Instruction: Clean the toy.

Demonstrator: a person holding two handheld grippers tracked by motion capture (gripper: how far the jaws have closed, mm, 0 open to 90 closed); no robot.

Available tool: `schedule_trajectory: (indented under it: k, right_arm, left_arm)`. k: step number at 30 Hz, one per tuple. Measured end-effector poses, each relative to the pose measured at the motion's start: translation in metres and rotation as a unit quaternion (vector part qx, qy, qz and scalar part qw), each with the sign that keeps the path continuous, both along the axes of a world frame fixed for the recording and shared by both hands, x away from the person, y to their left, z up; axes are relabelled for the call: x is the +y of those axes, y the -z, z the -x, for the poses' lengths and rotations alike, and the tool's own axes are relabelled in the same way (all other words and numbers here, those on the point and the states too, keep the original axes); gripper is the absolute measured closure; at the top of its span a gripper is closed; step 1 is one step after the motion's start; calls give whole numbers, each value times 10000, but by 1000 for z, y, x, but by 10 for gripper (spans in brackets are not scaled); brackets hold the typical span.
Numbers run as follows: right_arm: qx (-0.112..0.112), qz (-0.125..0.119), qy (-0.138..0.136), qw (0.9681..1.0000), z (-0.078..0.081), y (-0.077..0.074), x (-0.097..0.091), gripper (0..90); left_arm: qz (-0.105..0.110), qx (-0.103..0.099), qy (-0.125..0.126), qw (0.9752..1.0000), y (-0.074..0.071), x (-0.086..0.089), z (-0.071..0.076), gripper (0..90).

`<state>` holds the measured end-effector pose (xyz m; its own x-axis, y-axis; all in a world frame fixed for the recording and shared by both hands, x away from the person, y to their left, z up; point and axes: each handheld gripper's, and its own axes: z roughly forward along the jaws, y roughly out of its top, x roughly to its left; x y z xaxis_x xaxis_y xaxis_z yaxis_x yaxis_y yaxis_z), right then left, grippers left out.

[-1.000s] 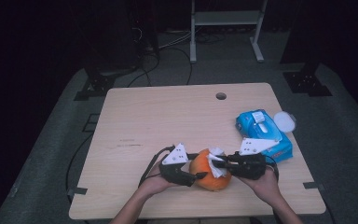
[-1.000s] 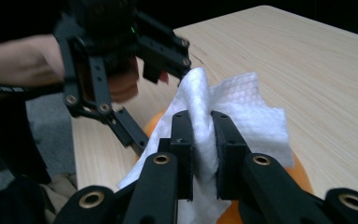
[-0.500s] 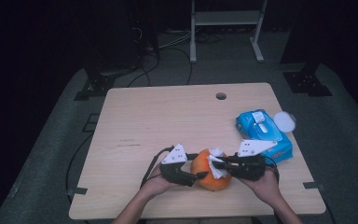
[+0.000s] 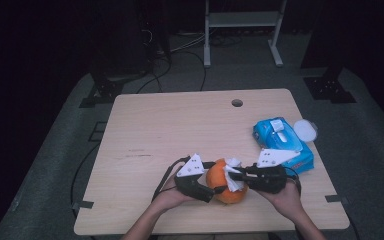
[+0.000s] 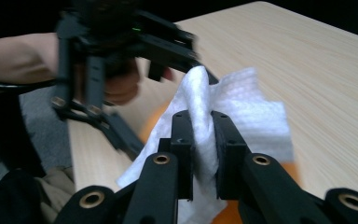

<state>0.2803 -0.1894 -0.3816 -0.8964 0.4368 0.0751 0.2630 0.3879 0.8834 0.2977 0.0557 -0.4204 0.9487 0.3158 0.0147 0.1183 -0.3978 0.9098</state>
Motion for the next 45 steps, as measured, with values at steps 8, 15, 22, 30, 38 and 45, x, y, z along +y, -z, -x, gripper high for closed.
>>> schedule_trajectory:
  k: [8, 15, 22, 30, 38, 45]
  right_arm:
    - [-214, 214, -36, 9995, 5, -2, 7, 800]
    - [-116, 204, 269, 9994, -1, 1, -12, 799]
    - [-181, 221, -267, 9992, 13, 1, 21, 801]
    - [-189, 162, 391, 9989, -1, -3, -12, 800]
    - [112, 62, 430, 9990, -7, 9, -23, 799]
    - [53, 293, -40, 9995, -1, 10, -4, 798]
  left_arm:
    - [-203, -192, 108, 9996, 1, -2, 6, 223]
    - [-116, 153, -176, 9997, 5, -6, 1, 87]
    - [-386, -315, 8, 9988, 0, -17, 17, 157]
    - [-430, -285, 104, 9986, 3, -11, 14, 171]
    - [172, 594, 35, 9981, -3, -1, 0, 95]
    - [-76, 656, -66, 9978, 10, 11, -7, 142]
